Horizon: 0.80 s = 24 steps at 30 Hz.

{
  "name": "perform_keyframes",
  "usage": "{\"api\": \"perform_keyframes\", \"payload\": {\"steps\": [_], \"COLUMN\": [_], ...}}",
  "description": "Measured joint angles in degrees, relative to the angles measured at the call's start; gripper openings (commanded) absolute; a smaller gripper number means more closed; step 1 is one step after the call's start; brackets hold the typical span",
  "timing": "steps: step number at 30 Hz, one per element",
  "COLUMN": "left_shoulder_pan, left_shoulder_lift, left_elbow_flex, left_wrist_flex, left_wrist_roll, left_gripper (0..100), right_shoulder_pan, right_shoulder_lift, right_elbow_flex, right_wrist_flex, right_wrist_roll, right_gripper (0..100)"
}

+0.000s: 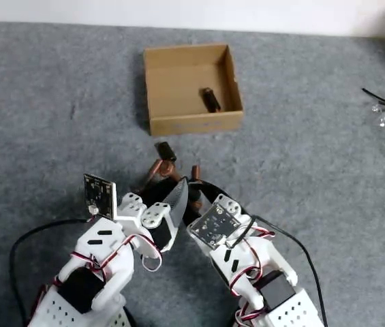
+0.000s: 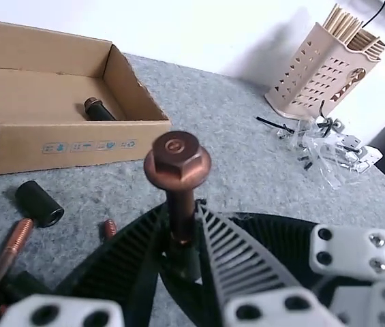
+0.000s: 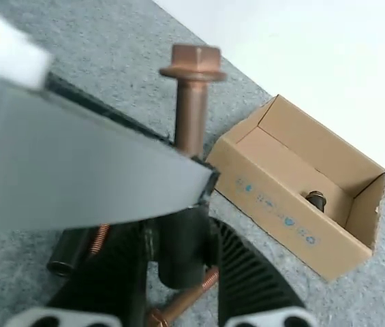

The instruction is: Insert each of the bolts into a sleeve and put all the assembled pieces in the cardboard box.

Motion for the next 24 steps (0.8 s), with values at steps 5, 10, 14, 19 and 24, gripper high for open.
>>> {"api": "perform_keyframes", "payload": {"steps": [5,10,14,19,24], "left_shoulder_pan": [-1.67,-1.93,-2.64,-8.00,-15.74], "left_shoulder_lift": [0.09,0.70,0.62,0.70,0.70], "left_elbow_flex": [0.18,0.26,0.26,0.26,0.00], "left_wrist_flex": [0.26,1.67,2.29,2.29,2.29], "left_wrist_roll": [1.67,5.80,6.59,8.18,8.53], "left_gripper": [42,44,40,39,39], "right_shoulder_pan": [0.26,0.18,0.18,0.35,0.35], "right_shoulder_lift": [-0.09,0.00,0.00,0.00,0.00], "right_elbow_flex": [0.00,0.35,0.35,0.35,0.35], "right_wrist_flex": [-0.09,-0.09,-0.09,-0.09,-0.09], "right_wrist_roll": [0.09,0.09,0.09,0.09,0.09], "right_gripper": [0.5,0.5,0.5,0.5,0.5]}}
